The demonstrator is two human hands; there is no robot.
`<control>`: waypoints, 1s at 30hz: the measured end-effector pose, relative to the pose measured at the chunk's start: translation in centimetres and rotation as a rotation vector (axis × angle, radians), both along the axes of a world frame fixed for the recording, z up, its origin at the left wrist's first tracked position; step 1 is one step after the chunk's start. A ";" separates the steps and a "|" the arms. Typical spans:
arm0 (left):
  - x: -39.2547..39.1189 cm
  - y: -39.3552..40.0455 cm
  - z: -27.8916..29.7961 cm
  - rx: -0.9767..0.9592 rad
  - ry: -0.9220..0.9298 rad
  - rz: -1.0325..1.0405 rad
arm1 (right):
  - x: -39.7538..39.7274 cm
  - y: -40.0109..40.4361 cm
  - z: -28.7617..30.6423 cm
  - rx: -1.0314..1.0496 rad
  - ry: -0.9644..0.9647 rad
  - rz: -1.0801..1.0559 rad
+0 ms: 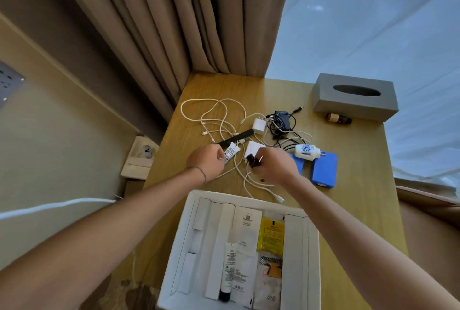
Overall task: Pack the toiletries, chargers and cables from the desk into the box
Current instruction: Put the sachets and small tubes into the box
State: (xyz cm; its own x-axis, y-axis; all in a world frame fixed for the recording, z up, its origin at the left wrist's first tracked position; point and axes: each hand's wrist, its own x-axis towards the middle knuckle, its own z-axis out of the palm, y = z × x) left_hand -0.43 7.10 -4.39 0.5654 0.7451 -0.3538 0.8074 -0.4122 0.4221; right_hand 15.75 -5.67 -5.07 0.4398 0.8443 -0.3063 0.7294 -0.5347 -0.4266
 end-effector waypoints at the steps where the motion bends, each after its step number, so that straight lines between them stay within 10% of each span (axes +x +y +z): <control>1: 0.4 0.1 -0.4 0.001 0.020 -0.007 | -0.2 -0.3 0.5 0.034 0.051 -0.055; 19: 3.5 2.1 -5.5 0.115 0.124 -0.099 | -3.8 -5.9 4.2 0.311 0.297 -0.420; 30: 1.4 0.5 2.0 -0.186 -0.391 0.133 | -4.9 -7.5 6.0 0.362 0.453 -0.457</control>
